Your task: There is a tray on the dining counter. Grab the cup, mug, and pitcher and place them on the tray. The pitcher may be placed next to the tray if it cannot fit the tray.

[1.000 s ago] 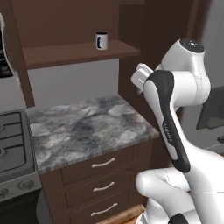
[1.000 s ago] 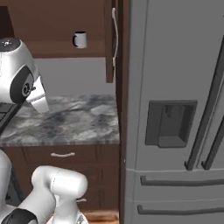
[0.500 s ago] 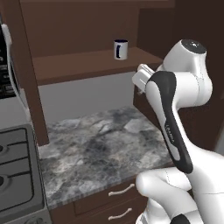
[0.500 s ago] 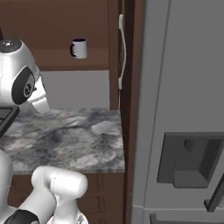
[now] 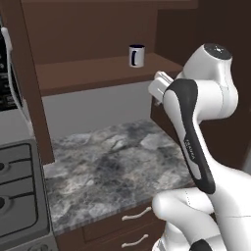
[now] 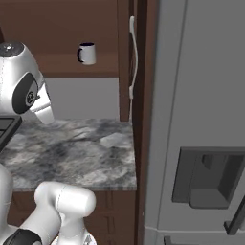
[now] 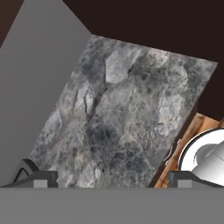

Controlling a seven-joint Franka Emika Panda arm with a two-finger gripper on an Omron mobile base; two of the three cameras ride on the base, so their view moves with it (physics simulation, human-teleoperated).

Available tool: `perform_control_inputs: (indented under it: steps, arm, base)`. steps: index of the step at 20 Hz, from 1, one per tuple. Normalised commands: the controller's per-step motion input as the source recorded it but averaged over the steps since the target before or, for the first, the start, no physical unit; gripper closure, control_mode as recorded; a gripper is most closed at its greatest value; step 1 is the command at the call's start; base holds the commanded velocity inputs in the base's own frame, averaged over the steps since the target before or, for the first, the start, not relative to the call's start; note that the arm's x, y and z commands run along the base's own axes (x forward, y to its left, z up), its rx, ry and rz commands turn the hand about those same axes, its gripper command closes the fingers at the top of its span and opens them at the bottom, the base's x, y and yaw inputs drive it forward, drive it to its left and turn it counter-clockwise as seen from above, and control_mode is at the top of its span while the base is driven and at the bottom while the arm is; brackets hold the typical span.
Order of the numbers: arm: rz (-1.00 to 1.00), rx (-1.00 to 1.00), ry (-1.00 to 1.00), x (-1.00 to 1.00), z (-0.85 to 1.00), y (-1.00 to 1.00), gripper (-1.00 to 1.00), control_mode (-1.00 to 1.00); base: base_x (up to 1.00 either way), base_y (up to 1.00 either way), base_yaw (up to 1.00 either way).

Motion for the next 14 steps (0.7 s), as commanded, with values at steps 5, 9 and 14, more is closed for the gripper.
perform_control_inputs:
  steps: [5, 9, 14]
  arm:
    - [0.0, 0.0, 0.0, 0.0, 0.0, 0.0, -1.0, 1.0]
    - [0.0, 0.0, 0.0, 0.0, 0.0, 0.0, -1.0, 1.0]
    - [0.0, 0.0, 0.0, 0.0, 0.0, 0.0, -1.0, 1.0]
  base:
    - [0.9, 0.0, 0.21]
    - [0.82, 0.0, 0.25]
    - [0.91, 0.0, 0.16]
